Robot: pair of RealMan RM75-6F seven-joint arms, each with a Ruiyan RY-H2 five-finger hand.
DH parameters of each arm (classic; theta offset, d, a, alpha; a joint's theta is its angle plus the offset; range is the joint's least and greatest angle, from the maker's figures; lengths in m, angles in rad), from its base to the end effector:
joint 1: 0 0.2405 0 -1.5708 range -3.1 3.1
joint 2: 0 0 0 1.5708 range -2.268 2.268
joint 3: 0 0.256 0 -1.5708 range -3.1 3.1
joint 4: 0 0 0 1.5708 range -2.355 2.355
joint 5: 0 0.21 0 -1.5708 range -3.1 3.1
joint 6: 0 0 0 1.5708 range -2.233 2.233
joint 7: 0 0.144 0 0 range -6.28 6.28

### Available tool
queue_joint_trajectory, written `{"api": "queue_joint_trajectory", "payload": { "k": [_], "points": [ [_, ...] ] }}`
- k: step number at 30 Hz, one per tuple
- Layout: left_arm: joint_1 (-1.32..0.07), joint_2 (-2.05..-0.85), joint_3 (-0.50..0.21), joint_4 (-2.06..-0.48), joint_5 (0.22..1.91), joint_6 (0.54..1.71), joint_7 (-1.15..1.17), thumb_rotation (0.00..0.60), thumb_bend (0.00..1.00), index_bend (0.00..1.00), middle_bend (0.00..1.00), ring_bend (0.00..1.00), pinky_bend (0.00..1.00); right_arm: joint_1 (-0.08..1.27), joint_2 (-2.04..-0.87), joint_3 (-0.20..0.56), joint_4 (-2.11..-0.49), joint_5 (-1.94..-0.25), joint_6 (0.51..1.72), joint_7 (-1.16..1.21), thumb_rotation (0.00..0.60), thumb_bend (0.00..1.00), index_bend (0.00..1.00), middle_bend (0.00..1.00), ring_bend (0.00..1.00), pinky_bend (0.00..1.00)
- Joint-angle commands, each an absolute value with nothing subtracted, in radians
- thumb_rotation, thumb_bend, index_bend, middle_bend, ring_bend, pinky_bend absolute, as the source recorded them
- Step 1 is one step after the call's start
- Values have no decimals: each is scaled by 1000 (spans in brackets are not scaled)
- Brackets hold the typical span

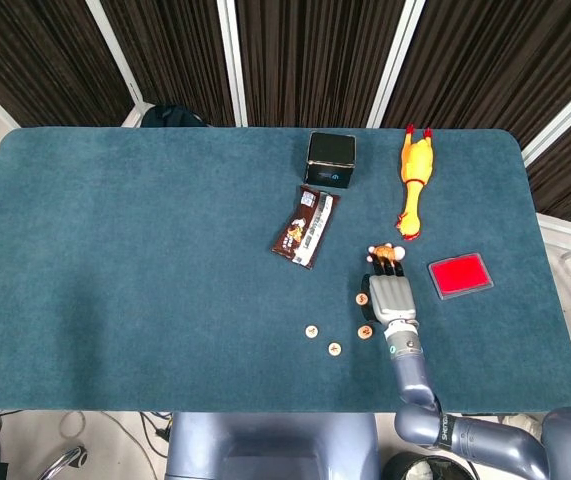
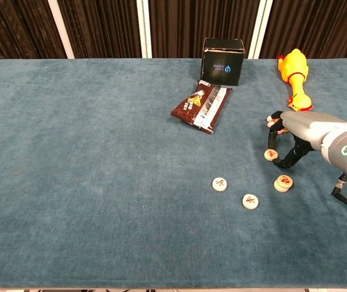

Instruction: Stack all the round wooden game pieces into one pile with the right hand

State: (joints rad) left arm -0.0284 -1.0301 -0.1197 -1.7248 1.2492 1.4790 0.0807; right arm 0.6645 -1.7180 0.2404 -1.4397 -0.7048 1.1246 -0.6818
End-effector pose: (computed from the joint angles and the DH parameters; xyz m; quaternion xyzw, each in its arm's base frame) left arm -0.3317 0.1717 0.1980 -0.5042 -0.4244 -0.3305 0.6756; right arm -0.1888 -0.3294 -0.0436 0.6521 -0.4716 0.2664 0.5305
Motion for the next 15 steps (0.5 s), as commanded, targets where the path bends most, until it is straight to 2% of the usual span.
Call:
{"api": "queue_joint_trajectory", "payload": {
  "k": [1,7,15],
  "points": [
    [-29,-1030,-120,-1725,1249,1479,81,600,187,120,0,0,50,665,-1700,246,-1467,-715,1137,-683,600,424,516,0,0,0],
    [-28,-1030,-119,-1728,1251,1480,83,600,187,121,0,0,50,653,-1640,238,-1588,-742,1168,-688,600,424,517,0,0,0],
    [-28,-1028,-118,-1734,1249,1479,85,600,187,121,0,0,50,609,-1574,174,-1742,-802,1215,-682,600,423,518,0,0,0]
  ]
}}
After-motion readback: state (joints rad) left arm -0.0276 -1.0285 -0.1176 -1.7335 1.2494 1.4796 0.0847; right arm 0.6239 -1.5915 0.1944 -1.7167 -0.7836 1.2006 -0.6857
